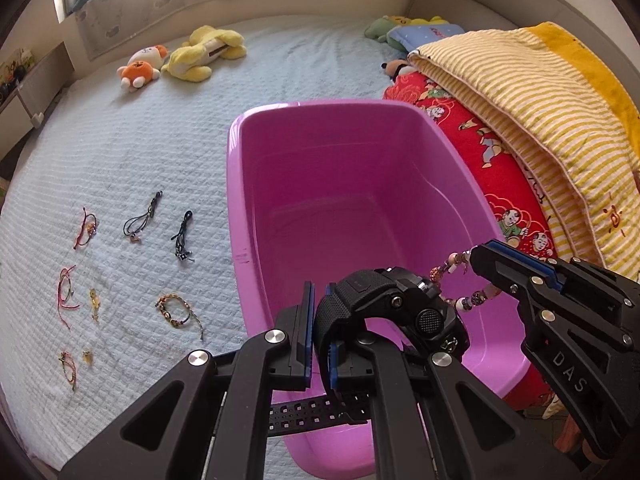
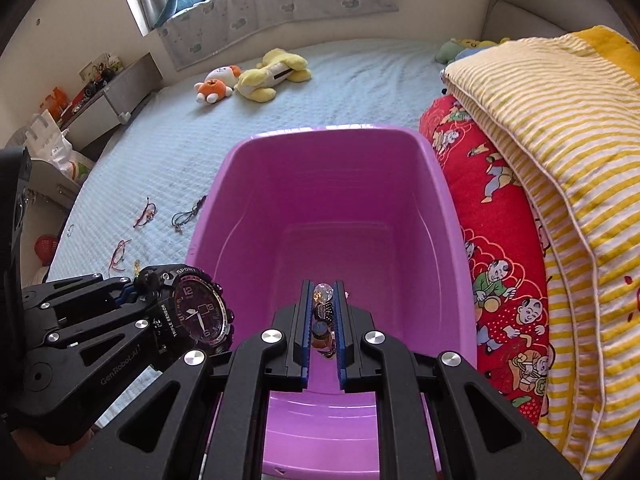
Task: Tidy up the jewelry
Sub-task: 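Carry the watch and bracelet in both tools over the pink tub, then open both tools to drop the watch and bracelet into the tub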
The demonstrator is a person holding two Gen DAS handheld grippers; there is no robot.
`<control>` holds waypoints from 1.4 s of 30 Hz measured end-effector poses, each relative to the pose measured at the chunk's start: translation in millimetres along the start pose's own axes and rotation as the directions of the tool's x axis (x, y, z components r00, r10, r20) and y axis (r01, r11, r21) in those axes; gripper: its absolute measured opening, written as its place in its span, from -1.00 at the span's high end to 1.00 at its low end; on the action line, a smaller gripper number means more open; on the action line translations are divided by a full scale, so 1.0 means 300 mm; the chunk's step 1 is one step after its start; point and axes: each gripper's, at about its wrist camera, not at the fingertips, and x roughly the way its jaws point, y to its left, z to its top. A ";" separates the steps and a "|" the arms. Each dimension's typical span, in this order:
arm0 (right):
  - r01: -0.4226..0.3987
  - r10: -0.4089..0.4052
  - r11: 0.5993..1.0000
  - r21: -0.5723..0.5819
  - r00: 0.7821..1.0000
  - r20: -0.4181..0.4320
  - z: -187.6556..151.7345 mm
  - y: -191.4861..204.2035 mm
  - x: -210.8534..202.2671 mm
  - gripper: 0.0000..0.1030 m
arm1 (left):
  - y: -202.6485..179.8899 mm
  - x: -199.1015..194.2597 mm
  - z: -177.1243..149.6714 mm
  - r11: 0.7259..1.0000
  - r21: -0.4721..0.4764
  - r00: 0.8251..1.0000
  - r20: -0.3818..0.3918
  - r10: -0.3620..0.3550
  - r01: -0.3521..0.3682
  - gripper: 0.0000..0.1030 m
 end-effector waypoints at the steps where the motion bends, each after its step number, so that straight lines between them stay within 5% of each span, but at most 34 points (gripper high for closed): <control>1: -0.007 0.007 1.000 0.009 1.000 -0.017 -0.003 -0.010 0.021 0.81 | -0.002 0.020 0.003 1.000 -0.003 1.000 -0.012 0.008 -0.008 0.88; 11: -0.018 0.031 0.998 0.057 0.973 -0.231 -0.030 -0.066 0.220 0.81 | -0.042 0.147 0.009 0.997 0.041 0.993 -0.104 0.062 -0.058 0.78; 21: 0.005 0.012 0.998 0.058 0.958 -0.286 -0.033 -0.077 0.266 0.80 | -0.059 0.195 0.007 0.995 0.068 0.983 -0.163 0.088 -0.078 0.73; 24: 0.021 -0.003 0.998 0.060 0.957 -0.291 -0.007 -0.067 0.272 0.68 | -0.055 0.220 0.013 0.988 0.064 0.965 -0.216 0.148 -0.138 0.42; 29: 0.033 -0.018 0.998 0.054 0.962 -0.274 0.008 -0.078 0.248 0.50 | -0.074 0.225 0.009 0.989 0.075 0.959 -0.245 0.145 -0.130 0.13; 33: 0.034 -0.016 0.997 0.066 0.965 -0.261 0.016 -0.089 0.235 0.39 | -0.107 0.201 0.009 0.988 0.090 0.965 -0.222 0.143 -0.125 -0.46; 42: 0.028 -0.008 0.997 0.078 0.970 -0.242 0.023 -0.111 0.192 0.36 | -0.099 0.153 0.026 0.992 0.048 0.970 -0.208 0.126 -0.118 -0.52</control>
